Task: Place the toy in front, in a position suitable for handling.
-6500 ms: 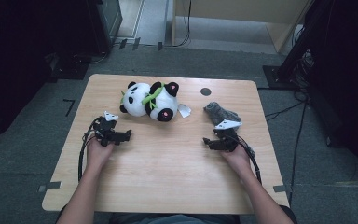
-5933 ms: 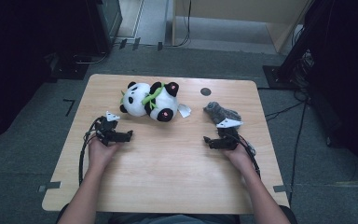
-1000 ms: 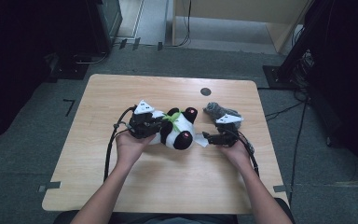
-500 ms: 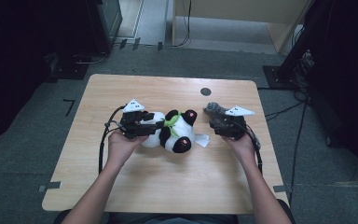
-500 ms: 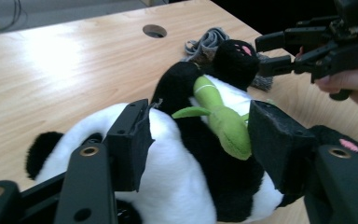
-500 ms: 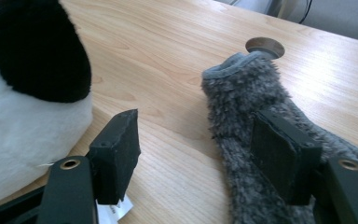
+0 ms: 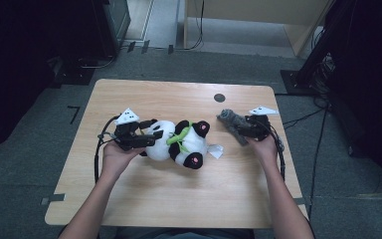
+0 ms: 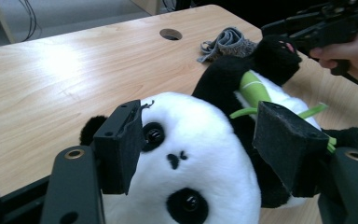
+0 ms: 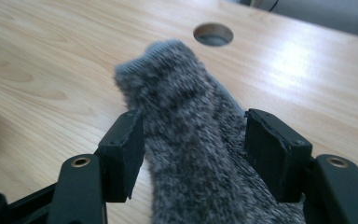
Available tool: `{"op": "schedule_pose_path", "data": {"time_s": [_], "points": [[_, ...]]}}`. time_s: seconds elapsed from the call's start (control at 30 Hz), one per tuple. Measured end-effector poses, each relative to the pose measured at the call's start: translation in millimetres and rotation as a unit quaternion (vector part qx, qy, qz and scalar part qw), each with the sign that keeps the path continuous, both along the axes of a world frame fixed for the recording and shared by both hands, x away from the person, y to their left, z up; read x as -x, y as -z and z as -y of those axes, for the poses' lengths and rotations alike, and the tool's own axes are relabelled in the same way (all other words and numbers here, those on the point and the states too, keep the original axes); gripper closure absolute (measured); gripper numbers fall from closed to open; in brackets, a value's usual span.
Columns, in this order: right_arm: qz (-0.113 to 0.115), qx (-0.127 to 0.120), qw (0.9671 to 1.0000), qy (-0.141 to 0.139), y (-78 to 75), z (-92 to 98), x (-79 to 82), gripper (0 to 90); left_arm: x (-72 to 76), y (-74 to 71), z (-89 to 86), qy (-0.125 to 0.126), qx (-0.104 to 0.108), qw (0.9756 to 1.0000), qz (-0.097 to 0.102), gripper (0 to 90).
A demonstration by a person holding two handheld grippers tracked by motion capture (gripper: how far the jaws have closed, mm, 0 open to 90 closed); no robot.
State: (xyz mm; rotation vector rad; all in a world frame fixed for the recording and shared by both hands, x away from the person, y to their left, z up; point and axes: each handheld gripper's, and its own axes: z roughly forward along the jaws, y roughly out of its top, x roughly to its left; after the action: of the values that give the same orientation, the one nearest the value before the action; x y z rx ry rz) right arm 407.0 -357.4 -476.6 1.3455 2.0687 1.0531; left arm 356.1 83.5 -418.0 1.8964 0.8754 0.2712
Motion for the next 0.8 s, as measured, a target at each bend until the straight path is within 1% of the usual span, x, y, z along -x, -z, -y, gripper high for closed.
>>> {"op": "schedule_pose_path", "data": {"time_s": [0.1,0.17,0.2,0.23,0.3,0.33,0.37,0.4,0.47,0.5,0.53,0.57,0.7,0.77,0.8], "points": [[-0.017,-0.004,0.9998,-0.001,6.6,2.8,-8.0,39.2,2.3,3.3,-5.6,0.001,-0.003,1.0000,0.003,29.8],[-0.031,-0.013,0.9994,-0.002,12.2,4.4,-12.7,39.7,3.5,5.4,-8.1,0.005,-0.006,1.0000,0.004,28.1],[-0.036,-0.013,0.9993,0.000,14.0,4.6,-13.8,40.4,4.5,6.8,-9.3,0.009,-0.007,0.9999,0.003,27.5],[-0.040,-0.011,0.9991,0.000,16.2,4.9,-15.0,41.5,5.8,8.4,-10.6,0.007,-0.011,0.9999,0.004,26.8],[-0.049,-0.007,0.9988,-0.001,20.3,5.6,-16.4,42.8,7.7,11.8,-12.6,0.004,-0.011,0.9999,0.006,25.7],[-0.056,-0.005,0.9984,-0.003,22.6,6.1,-17.2,45.7,8.1,13.1,-13.4,0.004,-0.011,0.9999,0.004,24.7],[-0.058,-0.004,0.9983,-0.004,24.1,6.3,-17.6,46.0,8.7,15.0,-14.2,0.006,-0.010,0.9999,-0.002,23.6],[-0.062,-0.002,0.9981,-0.001,26.0,6.3,-18.0,46.9,9.1,17.1,-15.0,0.006,-0.013,0.9999,-0.006,22.3],[-0.063,0.001,0.9980,-0.001,28.8,6.4,-18.9,50.2,10.1,22.5,-16.8,0.002,-0.016,0.9998,-0.010,17.8],[-0.062,0.003,0.9981,0.001,29.7,6.0,-19.0,50.9,10.1,25.7,-18.0,0.003,-0.013,0.9998,-0.015,16.3],[-0.060,0.005,0.9982,0.001,30.1,5.6,-19.1,53.6,9.8,28.9,-19.0,0.001,-0.010,0.9997,-0.022,13.9],[-0.058,0.007,0.9983,0.000,30.3,5.1,-19.0,55.0,9.2,31.9,-20.4,0.004,-0.009,0.9996,-0.028,12.9],[-0.054,0.014,0.9985,0.002,32.0,3.3,-19.0,59.0,8.7,42.2,-26.1,0.003,0.001,0.9991,-0.041,10.9],[-0.054,0.012,0.9985,0.001,31.6,2.8,-18.8,63.5,8.4,46.7,-28.6,0.002,0.005,0.9990,-0.044,9.6],[-0.053,0.016,0.9985,0.001,30.9,2.5,-18.7,65.8,8.1,49.1,-29.2,0.003,0.006,0.9990,-0.044,9.4]]}}
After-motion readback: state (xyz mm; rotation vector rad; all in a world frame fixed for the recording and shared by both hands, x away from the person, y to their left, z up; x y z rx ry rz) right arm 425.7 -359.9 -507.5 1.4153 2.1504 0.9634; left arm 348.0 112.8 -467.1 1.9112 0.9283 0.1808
